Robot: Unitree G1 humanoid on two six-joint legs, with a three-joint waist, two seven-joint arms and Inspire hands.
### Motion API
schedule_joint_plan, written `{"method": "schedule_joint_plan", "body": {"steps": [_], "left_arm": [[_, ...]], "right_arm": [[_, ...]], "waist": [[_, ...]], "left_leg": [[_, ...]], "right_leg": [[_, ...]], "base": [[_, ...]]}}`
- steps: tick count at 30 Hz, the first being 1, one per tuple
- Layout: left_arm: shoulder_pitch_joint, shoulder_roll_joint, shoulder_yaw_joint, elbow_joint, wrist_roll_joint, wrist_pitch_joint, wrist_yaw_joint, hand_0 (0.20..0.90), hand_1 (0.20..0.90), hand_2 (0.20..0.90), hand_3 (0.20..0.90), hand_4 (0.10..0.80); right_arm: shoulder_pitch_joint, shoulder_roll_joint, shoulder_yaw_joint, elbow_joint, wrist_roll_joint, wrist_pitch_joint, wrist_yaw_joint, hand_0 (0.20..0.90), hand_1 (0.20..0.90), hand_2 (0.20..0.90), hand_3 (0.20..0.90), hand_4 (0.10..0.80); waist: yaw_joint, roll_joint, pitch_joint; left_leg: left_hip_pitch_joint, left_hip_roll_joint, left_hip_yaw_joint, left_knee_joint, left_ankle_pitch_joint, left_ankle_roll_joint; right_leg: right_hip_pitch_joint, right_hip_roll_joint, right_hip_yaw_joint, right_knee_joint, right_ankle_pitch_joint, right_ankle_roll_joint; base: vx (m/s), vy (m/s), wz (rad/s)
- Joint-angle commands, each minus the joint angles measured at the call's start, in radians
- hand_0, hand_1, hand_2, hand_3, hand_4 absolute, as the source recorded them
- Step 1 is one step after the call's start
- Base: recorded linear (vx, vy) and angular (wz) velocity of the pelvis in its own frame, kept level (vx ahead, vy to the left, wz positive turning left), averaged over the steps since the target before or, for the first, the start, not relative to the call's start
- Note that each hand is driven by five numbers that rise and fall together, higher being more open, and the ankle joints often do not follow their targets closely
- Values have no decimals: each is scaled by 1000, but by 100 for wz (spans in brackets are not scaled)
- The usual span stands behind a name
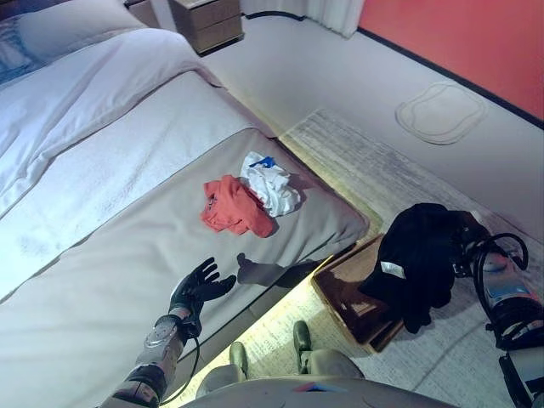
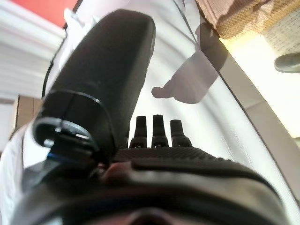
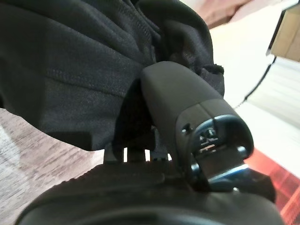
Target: Pick up the clothes from the bed and place them into the basket
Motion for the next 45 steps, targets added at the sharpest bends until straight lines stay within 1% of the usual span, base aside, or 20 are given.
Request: {"method": "schedule_joint_plan", "body": {"steps": [1, 3, 9, 14, 15, 19, 22, 26, 27, 29, 31, 32, 34, 36, 40, 43, 45], "left_arm": [[-52, 62, -5, -23, -4, -68, -27, 900, 900, 900, 900, 800], [-54, 61, -3, -18, -6, -74, -29, 900, 900, 900, 900, 800], [-42, 63, 2, -19, -13, -91, -39, 900, 900, 900, 900, 800], [-48, 67, 7, -17, -13, -89, -35, 900, 900, 900, 900, 800], [-48, 68, 6, -13, -12, -90, -34, 900, 900, 900, 900, 800], [-47, 72, 9, -5, -6, -85, -36, 900, 900, 900, 900, 800], [-43, 74, 14, -5, 10, -76, -41, 900, 900, 900, 900, 800], [-43, 75, 10, -9, 9, -69, -36, 900, 900, 900, 900, 800], [-43, 74, 8, -11, 2, -70, -33, 900, 900, 900, 900, 800], [-40, 69, 6, -18, -2, -67, -27, 900, 900, 900, 900, 800], [-37, 65, 6, -25, -10, -67, -24, 900, 900, 900, 900, 800], [-33, 62, 6, -32, -17, -65, -20, 900, 900, 900, 900, 800], [-30, 55, 3, -35, -18, -66, -10, 900, 900, 900, 900, 800], [-28, 49, -2, -38, -8, -71, -2, 900, 900, 900, 900, 800], [-33, 45, -31, -46, 32, -99, 6, 900, 900, 900, 900, 800], [-48, 51, -56, -73, 44, -118, 7, 900, 900, 900, 900, 800], [-65, 55, -73, -90, 47, -136, 9, 900, 900, 900, 900, 800]], "right_arm": [[-213, -45, 22, 52, -23, -67, -50, 900, 900, 900, 900, 800], [-224, -44, 27, 88, -34, -75, -52, 900, 900, 900, 900, 800], [-222, -39, 25, 131, -81, -33, -71, 900, 900, 900, 900, 800], [-212, -27, 37, 181, -154, 41, -104, 900, 900, 900, 900, 800], [-206, -23, 39, 197, -175, 69, -103, 900, 900, 900, 900, 800], [-176, -8, 40, 248, -188, 119, -96, 900, 900, 900, 900, 800], [-147, -2, 37, 263, -189, 96, -90, 900, 900, 900, 900, 800], [-156, 2, 45, 186, -187, 71, -124, 900, 900, 900, 900, 800], [-164, 1, 49, 144, -188, 55, -138, 900, 900, 900, 900, 800], [-176, -2, 57, 62, -190, 52, -157, 900, 900, 900, 900, 800], [-191, -6, 70, -22, -199, 31, -176, 900, 900, 900, 900, 800], [-206, -14, 83, -100, -212, 28, -190, 900, 900, 900, 900, 800], [-227, -22, 100, -170, -228, 18, -199, 900, 900, 900, 900, 800], [-260, -35, 119, -220, -244, 5, -200, 900, 900, 900, 900, 800], [-378, -64, 169, -228, -277, -31, -206, 900, 900, 900, 900, 800], [-511, -89, 235, -208, -309, -50, -198, 900, 900, 900, 900, 800], [-589, -101, 286, -201, -324, -48, -204, 900, 900, 900, 900, 800]], "waist": [[30, -25, -42], [35, -20, -41], [42, -6, -40], [43, 0, -40], [43, 0, -41], [43, 0, -45], [45, -3, -53], [41, -5, -60], [38, -6, -62], [35, -9, -66], [33, -11, -67], [32, -14, -68], [33, -18, -69], [39, -22, -67], [65, -26, -40], [96, -19, 11], [116, -11, 55]], "left_leg": [[-39, -24, 31, 48, -94, 12], [-38, -24, 28, 40, -88, 9], [-37, -23, 24, 23, -78, 2], [-39, -23, 23, 16, -74, 1], [-38, -24, 23, 15, -74, 1], [-29, -24, 24, 14, -76, 4], [-19, -22, 25, 16, -79, 6], [-5, -22, 23, 17, -82, 7], [-1, -21, 24, 17, -83, 7], [3, -20, 24, 17, -85, 6], [6, -20, 23, 16, -85, 6], [5, -21, 21, 18, -86, 6], [2, -21, 17, 22, -88, 6], [-6, -22, 10, 33, -90, 5], [-54, -26, -9, 85, -98, -1], [-128, -36, -31, 158, -104, -8], [-184, -49, -53, 202, -104, -8]], "right_leg": [[1, -38, -55, 83, -110, 26], [7, -39, -62, 74, -109, 25], [13, -41, -74, 60, -108, 25], [10, -43, -77, 62, -111, 26], [12, -43, -76, 62, -111, 26], [22, -42, -76, 62, -114, 25], [31, -43, -75, 62, -113, 27], [42, -41, -68, 61, -113, 26], [45, -40, -65, 61, -113, 26], [49, -39, -61, 61, -114, 25], [52, -38, -59, 59, -115, 24], [51, -36, -57, 60, -116, 23], [50, -35, -57, 66, -120, 20], [45, -35, -59, 75, -126, 17], [21, -41, -77, 96, -137, 6], [-26, -53, -108, 141, -153, -9], [-66, -58, -124, 178, -162, -20]], "base": [[-53, -40, 20], [-20, -38, 7], [-4, -15, 11], [-4, 1, 1], [0, 0, 0], [0, 0, 0], [37, 2, 0], [42, 7, -3], [40, 15, -6], [42, 17, -7], [38, 22, -5], [39, 20, -5], [50, 14, -4], [40, 10, 2], [-12, 19, 13], [-98, 54, 21], [-151, 50, 39]]}}
